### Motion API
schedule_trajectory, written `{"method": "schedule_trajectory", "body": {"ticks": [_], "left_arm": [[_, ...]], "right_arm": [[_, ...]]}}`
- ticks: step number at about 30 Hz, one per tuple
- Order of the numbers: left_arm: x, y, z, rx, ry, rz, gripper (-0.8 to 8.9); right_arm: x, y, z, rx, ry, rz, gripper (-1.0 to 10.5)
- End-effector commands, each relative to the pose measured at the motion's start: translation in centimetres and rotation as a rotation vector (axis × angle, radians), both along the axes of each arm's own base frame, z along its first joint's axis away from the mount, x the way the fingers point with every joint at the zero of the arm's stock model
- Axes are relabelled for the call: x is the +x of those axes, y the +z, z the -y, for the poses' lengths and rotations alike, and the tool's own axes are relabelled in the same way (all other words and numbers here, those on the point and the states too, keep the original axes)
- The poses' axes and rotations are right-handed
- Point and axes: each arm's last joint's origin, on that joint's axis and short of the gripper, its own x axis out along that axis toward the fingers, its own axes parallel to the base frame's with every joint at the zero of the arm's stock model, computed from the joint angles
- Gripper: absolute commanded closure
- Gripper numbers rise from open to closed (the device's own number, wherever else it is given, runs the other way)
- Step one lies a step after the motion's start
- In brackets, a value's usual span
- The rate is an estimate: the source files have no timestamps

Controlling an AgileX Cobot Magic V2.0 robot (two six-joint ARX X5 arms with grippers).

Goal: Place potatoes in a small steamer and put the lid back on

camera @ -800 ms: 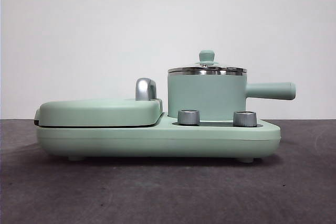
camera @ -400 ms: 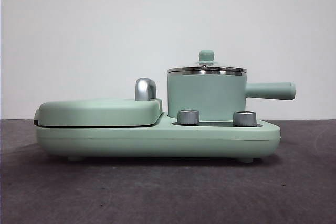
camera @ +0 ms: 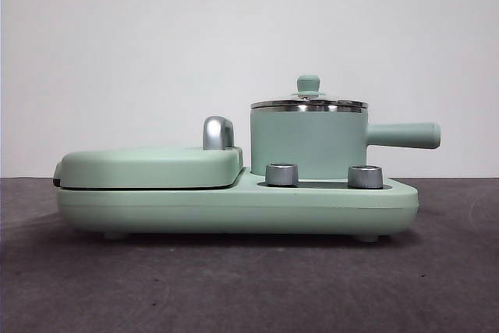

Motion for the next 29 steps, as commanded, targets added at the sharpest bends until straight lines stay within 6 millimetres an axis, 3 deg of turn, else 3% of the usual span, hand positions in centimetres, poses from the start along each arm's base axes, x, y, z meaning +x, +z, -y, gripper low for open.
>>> {"method": "schedule_trajectory", "body": {"ticks": [1,9,13,16,20,29], "left_arm": [[0.3,-2.2,-0.9,-0.061,0.09,0.098,8.07],[0.6,-11.1,-3.8,-0.087,0.395,0.304,8.07],[0.9,-15.5,-4.4,-0.071,0.461,0.329,8.07],[1.1,-17.7,-4.6,-0.065,0.543,0.298,8.07],[1.3,-19.1,-4.8,-0.059,0.619,0.271,8.07],[1.5,-19.8,-4.8,0.029,0.596,0.324,8.07]], "right_arm": [[0.0,0.3,0.0,0.005,0.01,0.02,9.3],[0.0,0.3,0.0,0.005,0.01,0.019,9.3],[0.0,0.3,0.0,0.005,0.01,0.019,9.3],[-0.1,0.3,0.0,0.005,0.01,0.019,9.3],[-0.1,0.3,0.0,0.005,0.01,0.02,9.3],[-0.1,0.3,0.0,0.005,0.01,0.02,9.3]]}}
